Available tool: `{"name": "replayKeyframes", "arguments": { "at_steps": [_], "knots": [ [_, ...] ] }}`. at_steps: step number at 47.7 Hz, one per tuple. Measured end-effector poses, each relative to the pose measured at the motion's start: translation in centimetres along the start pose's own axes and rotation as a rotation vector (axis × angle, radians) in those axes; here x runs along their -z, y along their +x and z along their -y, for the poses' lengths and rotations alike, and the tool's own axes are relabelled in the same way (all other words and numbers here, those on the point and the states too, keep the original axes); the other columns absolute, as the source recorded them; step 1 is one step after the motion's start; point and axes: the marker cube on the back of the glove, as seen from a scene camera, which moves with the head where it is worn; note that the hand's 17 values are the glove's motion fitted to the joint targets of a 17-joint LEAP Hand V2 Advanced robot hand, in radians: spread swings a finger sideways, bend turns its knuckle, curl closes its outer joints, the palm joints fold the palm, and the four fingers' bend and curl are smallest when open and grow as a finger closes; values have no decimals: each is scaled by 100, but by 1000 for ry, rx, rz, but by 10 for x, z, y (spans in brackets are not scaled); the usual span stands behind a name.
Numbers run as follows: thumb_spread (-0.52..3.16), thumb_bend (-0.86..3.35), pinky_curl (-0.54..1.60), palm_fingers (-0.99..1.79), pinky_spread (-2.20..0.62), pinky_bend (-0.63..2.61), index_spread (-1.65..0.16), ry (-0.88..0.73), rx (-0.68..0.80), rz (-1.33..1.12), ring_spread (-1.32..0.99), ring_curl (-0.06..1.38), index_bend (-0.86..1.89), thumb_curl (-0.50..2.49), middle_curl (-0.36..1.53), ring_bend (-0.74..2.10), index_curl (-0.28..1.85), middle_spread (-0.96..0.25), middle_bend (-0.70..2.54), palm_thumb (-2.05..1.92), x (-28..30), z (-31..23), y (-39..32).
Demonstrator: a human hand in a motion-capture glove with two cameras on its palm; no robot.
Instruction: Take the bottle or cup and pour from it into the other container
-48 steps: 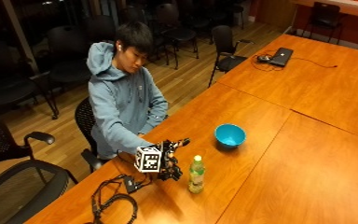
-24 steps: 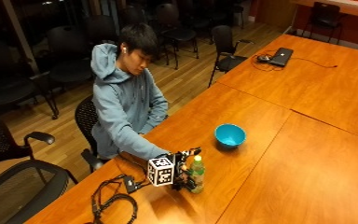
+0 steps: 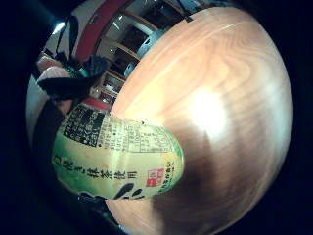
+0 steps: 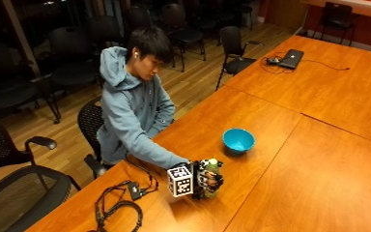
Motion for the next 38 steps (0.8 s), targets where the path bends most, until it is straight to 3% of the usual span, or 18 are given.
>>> {"name": "replayKeyframes", "arguments": {
  "at_steps": [8,20,31,38],
  "knots": [
    [64,-1,28,108,-6,62,-18,-77,12,-23,-9,35,16,51,41,61,31,-1,37,101,-17,4,-12],
    [45,-3,32,114,-18,60,-14,-326,91,-166,-13,38,14,58,44,54,34,-3,33,102,-48,-8,-46],
    [37,-4,34,116,-21,58,-12,-639,260,-575,-14,40,14,61,46,51,35,-4,32,102,-106,-27,-98],
    [34,-4,35,117,-21,57,-12,-817,336,-831,-15,41,14,63,47,50,36,-4,31,102,-117,2,-144]
  ]
}}
